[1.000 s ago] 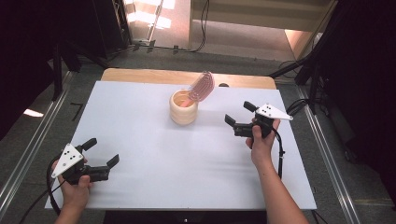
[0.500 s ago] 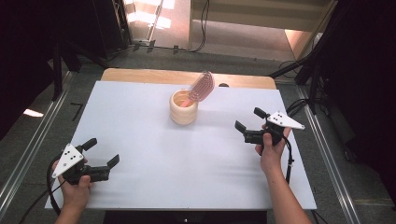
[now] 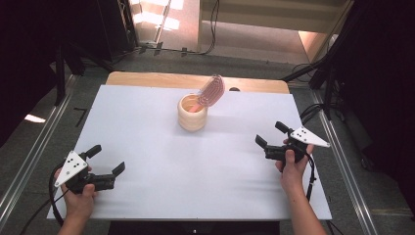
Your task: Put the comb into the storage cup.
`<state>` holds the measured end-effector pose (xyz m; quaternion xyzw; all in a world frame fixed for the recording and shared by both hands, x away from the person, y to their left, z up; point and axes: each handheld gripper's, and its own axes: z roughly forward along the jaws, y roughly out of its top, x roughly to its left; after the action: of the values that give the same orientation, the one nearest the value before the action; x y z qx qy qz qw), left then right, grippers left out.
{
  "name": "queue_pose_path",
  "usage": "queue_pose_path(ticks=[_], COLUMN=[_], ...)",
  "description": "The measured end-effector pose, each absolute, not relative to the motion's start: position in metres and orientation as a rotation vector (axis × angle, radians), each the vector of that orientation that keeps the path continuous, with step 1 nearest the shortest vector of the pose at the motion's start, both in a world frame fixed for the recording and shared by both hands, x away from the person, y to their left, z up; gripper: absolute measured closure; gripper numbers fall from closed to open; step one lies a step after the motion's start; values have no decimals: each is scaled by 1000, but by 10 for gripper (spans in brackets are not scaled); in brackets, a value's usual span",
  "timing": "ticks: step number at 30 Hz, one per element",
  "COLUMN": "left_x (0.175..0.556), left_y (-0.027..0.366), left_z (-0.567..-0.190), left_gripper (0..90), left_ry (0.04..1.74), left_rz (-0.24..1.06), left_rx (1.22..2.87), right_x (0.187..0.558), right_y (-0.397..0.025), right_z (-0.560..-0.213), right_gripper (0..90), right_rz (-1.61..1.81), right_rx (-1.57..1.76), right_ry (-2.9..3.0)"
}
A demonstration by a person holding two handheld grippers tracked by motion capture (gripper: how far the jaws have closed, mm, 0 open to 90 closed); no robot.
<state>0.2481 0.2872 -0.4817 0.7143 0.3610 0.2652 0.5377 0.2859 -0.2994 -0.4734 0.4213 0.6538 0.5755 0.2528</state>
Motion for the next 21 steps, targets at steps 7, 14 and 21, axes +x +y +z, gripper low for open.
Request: queue_pose_path(ticks=[7,14,21], left_x=[248,248,248], left_y=[287,287,287], left_z=[-482,-482,-482], left_gripper=[1,1,1], left_ry=[859,858,855], left_rz=[631,631,631], left_rx=[1701,1700,1702], right_x=[273,263,249], right_y=[-307,-313,-320], right_z=[-479,-485,-489], right_gripper=[0,0,0], right_rz=[1563,1554,1539], right_rx=[1158,1164,1169], right_ry=[1763,1763,1763])
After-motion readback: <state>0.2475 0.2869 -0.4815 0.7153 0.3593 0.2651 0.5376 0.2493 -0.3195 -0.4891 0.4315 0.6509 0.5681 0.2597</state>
